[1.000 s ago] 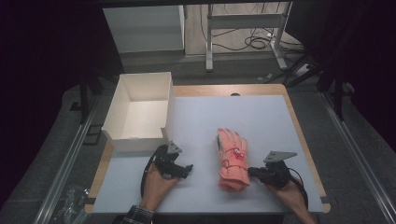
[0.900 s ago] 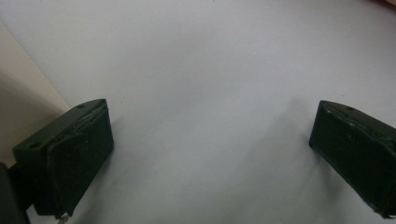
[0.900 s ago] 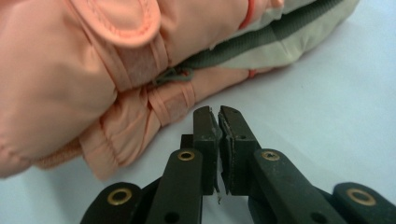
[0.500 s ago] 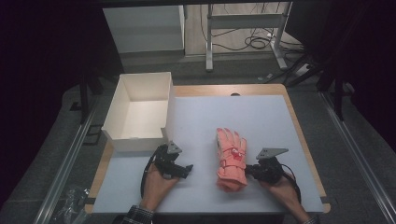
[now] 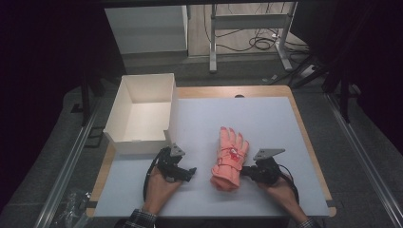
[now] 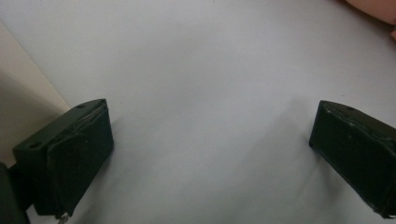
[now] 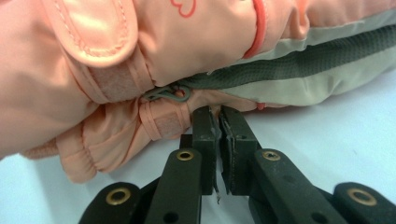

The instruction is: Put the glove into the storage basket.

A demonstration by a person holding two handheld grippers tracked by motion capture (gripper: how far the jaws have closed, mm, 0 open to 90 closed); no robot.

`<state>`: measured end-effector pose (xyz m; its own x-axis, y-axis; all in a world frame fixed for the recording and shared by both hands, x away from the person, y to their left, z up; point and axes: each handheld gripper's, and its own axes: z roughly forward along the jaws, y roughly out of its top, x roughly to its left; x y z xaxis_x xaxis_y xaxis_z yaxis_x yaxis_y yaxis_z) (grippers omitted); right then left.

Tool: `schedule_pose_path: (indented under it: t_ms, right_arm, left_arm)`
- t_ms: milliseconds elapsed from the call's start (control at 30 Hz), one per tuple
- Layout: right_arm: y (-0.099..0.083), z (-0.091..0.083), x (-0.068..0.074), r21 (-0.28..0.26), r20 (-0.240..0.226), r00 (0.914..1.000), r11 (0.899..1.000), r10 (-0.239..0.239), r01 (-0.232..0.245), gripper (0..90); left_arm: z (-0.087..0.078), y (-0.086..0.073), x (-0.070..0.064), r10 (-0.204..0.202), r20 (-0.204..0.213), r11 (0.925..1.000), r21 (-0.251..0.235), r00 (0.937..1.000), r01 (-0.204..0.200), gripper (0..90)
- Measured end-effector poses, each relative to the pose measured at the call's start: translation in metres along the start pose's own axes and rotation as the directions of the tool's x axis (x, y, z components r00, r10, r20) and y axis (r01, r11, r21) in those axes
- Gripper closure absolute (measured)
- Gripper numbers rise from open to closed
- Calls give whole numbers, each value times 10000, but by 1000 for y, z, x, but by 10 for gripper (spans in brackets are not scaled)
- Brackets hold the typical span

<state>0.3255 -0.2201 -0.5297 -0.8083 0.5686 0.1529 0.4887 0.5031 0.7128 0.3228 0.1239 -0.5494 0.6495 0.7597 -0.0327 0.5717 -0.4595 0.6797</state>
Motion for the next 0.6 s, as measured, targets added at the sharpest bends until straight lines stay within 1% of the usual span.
schedule_pose_path:
  t_ms: [233,600]
  right_arm:
    - [7,9,1,-22,-40,10000,10000,59,-59,840]
    - [20,23,1,-72,45,9998,9998,185,-185,842]
  left_arm:
    - [0,0,0,-8,1,10000,-9,10000,8,0]
    - [0,0,0,-12,-1,10000,-5,10000,12,0]
